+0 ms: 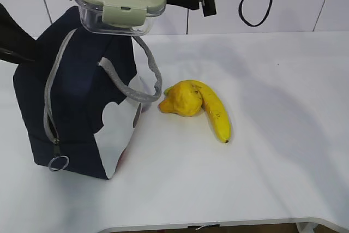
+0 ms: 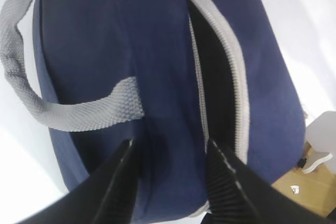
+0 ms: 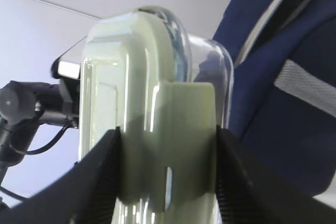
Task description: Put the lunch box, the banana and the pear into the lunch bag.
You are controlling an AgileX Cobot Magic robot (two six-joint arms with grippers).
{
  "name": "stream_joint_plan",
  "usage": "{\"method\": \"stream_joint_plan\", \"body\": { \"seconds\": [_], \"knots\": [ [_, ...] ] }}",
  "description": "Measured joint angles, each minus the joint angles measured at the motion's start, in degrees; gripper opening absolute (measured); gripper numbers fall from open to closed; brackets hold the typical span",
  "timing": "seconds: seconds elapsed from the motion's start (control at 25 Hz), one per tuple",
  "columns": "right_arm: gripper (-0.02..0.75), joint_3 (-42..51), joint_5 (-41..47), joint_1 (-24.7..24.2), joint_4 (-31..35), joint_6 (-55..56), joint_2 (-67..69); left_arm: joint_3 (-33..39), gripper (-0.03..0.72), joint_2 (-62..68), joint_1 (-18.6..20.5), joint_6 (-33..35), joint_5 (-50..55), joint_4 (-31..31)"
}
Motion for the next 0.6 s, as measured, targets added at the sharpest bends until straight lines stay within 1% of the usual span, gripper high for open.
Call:
{"method": "stream_joint_plan", "body": {
  "seconds": [0.2,0.28,0.36,0.48,0.52,0.6],
  "knots": [
    [0.398,0.0,-0.13,1.81,0.19,0.0,0.0,0.0,0.306,2.46,0.0,-0.14,-0.1,-0.06],
    [0.398,0.0,-0.94,2.3,0.19,0.0,0.0,0.0,0.286,3.02,0.0,-0.14,-0.1,-0.06],
    [0.398,0.0,-2.31,2.7,0.19,0.0,0.1,0.0,0.223,3.29,0.0,-0.14,0.21,-0.06],
    [0.396,0.0,-3.83,3.66,0.29,0.0,0.45,0.0,0.056,3.42,0.0,-0.14,1.73,-0.06],
    [0.396,0.0,-4.22,4.01,0.42,0.0,0.76,0.0,0.02,3.42,0.0,-0.14,2.18,-0.06],
    [0.396,0.0,-4.79,4.93,0.42,0.0,1.52,0.0,-0.006,3.28,0.0,-0.14,2.74,-0.06]
  ]
}}
